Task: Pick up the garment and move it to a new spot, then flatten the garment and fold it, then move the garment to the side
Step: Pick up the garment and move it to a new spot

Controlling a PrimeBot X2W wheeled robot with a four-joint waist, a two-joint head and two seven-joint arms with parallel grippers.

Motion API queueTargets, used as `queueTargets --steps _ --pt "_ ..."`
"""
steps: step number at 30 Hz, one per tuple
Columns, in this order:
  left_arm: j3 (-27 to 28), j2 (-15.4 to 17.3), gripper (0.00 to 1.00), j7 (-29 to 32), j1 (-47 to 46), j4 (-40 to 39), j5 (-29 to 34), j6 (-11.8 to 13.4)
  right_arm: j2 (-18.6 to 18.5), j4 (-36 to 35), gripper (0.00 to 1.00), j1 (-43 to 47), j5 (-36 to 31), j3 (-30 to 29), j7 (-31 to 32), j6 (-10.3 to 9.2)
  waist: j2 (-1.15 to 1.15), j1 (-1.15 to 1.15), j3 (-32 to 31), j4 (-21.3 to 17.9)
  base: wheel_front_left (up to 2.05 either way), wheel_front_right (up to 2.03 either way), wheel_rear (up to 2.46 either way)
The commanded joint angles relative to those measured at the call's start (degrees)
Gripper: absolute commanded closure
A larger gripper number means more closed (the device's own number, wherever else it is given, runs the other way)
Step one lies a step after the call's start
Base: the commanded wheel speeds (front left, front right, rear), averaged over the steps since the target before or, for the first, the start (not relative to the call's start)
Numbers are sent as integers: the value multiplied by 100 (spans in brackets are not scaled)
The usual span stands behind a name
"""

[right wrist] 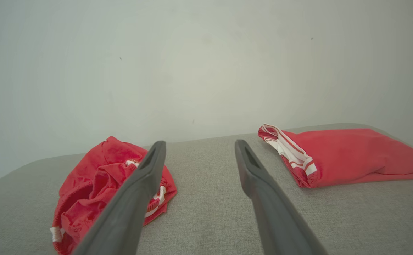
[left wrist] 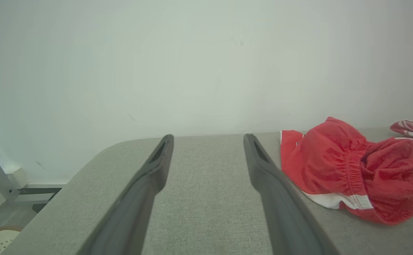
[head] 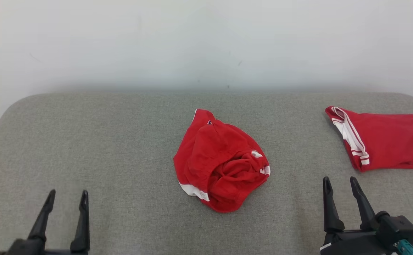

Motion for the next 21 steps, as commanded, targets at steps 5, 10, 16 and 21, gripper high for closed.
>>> queueTargets --steps 5,10,16,21 --pt "530 -521 0 -18 596 -198 543 -235 -3 -48 0 146 31 -3 2 3 0 0 -11 -8 0 0 0" --pt "972 -909 0 -18 838 -53 807 -493 -3 -36 0 255 42 -35 2 3 0 0 -48 -14 0 0 0" --pt "1385 -1264 0 -18 957 -4 1070 -747 -3 -1 0 291 44 -64 2 3 0 0 -95 -16 0 0 0" --pt "1573 -1436 0 -18 1031 -21 1203 -884 -3 23 0 368 34 -87 2 3 0 0 -120 -8 0 0 0"
